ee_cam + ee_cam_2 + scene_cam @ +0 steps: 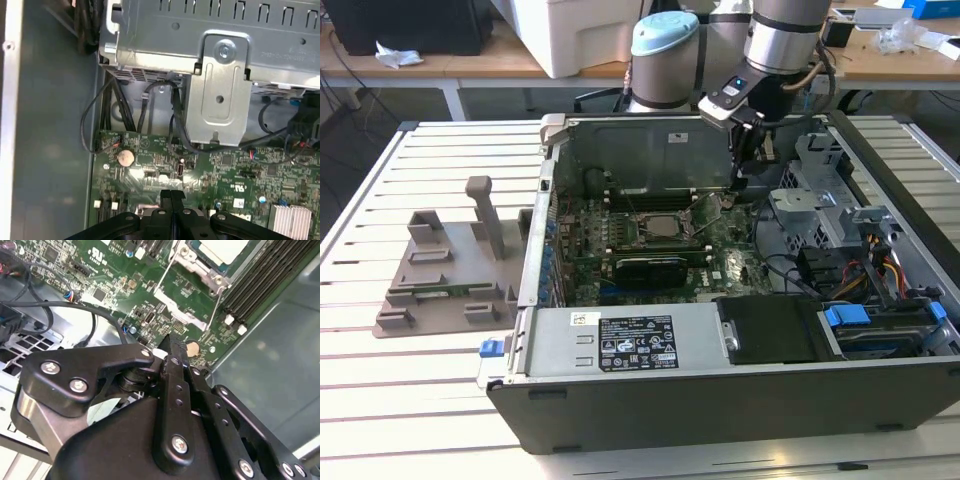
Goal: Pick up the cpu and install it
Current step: 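Close the cpu cover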
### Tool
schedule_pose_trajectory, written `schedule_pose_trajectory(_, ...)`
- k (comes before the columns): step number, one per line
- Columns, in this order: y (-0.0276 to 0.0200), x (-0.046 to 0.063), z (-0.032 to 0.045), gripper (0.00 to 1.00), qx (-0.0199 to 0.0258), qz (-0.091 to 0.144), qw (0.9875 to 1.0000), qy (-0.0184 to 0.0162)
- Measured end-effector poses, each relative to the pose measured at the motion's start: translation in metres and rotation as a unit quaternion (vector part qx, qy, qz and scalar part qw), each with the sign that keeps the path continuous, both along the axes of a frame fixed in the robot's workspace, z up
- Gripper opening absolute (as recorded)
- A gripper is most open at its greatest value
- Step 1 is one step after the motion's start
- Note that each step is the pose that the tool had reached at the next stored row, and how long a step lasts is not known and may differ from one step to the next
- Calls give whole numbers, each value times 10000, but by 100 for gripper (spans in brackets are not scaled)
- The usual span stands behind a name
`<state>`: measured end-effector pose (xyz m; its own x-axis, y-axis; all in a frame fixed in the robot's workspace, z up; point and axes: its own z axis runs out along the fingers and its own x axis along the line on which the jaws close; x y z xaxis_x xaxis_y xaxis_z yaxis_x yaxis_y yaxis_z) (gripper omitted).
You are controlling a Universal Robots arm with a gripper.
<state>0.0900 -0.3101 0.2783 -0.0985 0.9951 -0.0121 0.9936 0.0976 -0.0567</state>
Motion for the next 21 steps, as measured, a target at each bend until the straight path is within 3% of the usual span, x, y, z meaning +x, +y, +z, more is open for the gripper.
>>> schedule_pose_trajectory(9,13,85,-220,11,1,-1,10000,30)
schedule_pose_trajectory(11,16,70,-294,11,1,0,10000,31)
schedule_pose_trajectory(13,26,-19,-358,11,1,1,10000,31)
schedule_pose_trajectory(21,26,-190,-376,11,0,0,10000,31)
